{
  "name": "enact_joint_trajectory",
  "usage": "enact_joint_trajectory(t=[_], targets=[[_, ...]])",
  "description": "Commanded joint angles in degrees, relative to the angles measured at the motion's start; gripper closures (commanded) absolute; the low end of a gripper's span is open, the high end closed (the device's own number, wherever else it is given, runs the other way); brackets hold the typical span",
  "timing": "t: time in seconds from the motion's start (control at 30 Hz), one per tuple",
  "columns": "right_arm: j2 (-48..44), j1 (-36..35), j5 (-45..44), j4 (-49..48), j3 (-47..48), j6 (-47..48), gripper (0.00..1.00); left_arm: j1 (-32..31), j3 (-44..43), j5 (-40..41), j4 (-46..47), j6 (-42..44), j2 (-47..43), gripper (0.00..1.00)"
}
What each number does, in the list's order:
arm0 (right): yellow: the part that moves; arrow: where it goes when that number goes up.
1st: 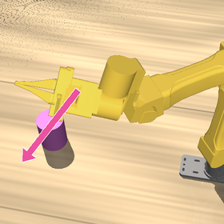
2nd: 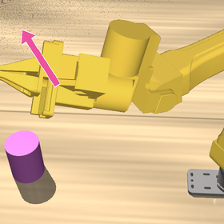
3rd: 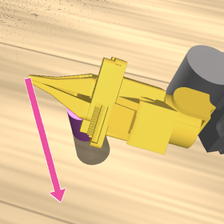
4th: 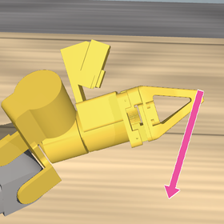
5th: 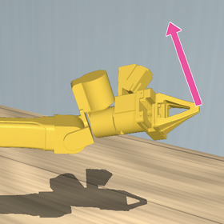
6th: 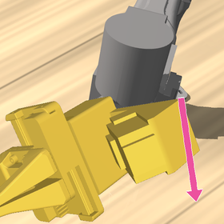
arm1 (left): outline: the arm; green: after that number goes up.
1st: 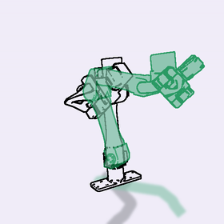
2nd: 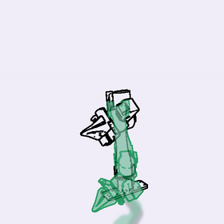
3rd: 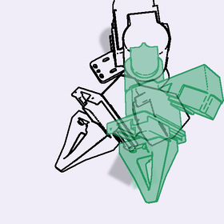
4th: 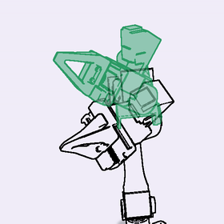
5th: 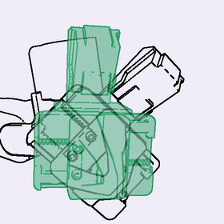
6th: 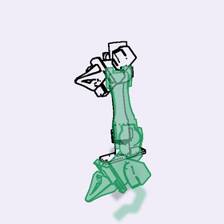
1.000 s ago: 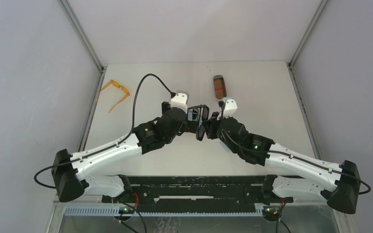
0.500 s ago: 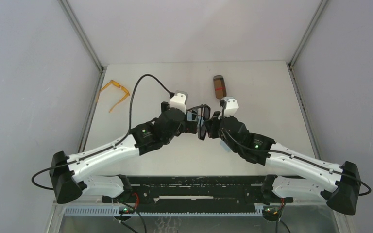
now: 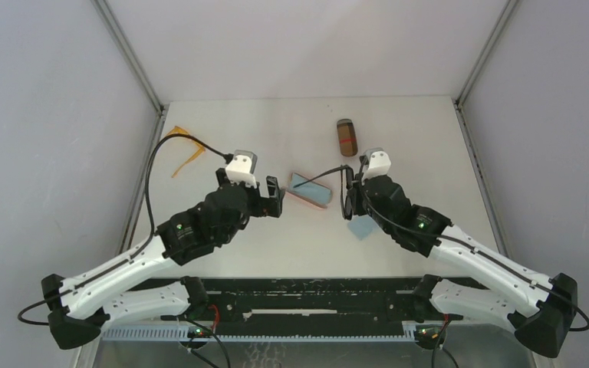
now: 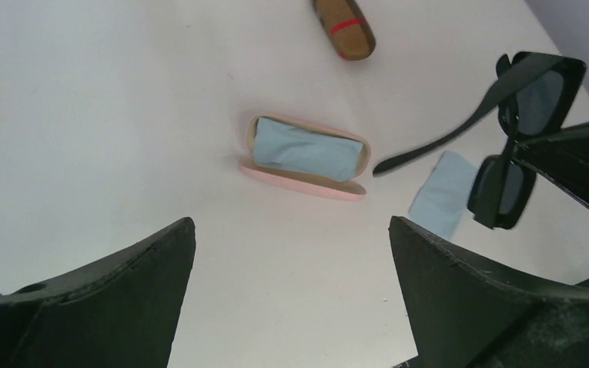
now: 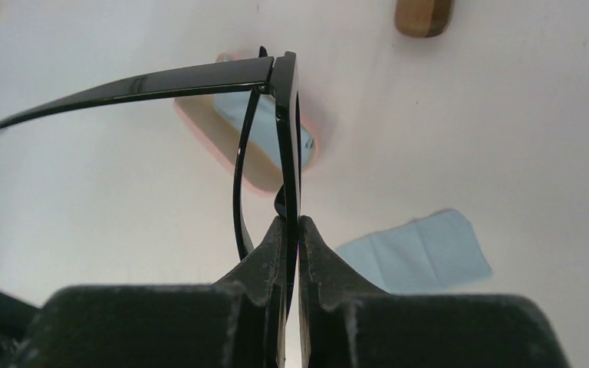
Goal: Organize the sunglasses
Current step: Fold the sunglasses.
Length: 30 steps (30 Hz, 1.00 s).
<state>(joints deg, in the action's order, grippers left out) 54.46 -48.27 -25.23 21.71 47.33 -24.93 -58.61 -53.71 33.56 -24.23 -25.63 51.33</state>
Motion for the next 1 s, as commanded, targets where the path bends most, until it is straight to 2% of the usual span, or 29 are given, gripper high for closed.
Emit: enact_joint_trajectory(t=[0.0, 0.2, 0.4, 0.67, 0.97], targets=[[-1.2, -2.04, 6.43, 3.51, 1.98, 10.74, 1.0, 0.17, -4.02, 3.68, -3.6, 3.8, 0.71, 0.0], [-1.81, -4.95, 12.32, 1.22, 2.8, 14.51, 1.0, 0.43, -7.32, 1.21, -5.06, 5.61, 7.75, 0.0], [2.41, -6.72, 11.8, 0.11, 6.23, 14.45, 1.0, 0.21, -6.54, -1.08, -3.51, 4.95, 11.17, 0.01], [7.27, -7.86, 12.12, -2.28, 9.88, 10.18, 1.0, -1.73, -6.88, 0.01, -2.34, 2.71, 15.45, 0.02], [9.57, -7.89, 19.1, -4.95, 10.34, 2.56, 1.0, -2.29, -8.14, 0.76, -0.2, -0.32, 18.88, 0.02]])
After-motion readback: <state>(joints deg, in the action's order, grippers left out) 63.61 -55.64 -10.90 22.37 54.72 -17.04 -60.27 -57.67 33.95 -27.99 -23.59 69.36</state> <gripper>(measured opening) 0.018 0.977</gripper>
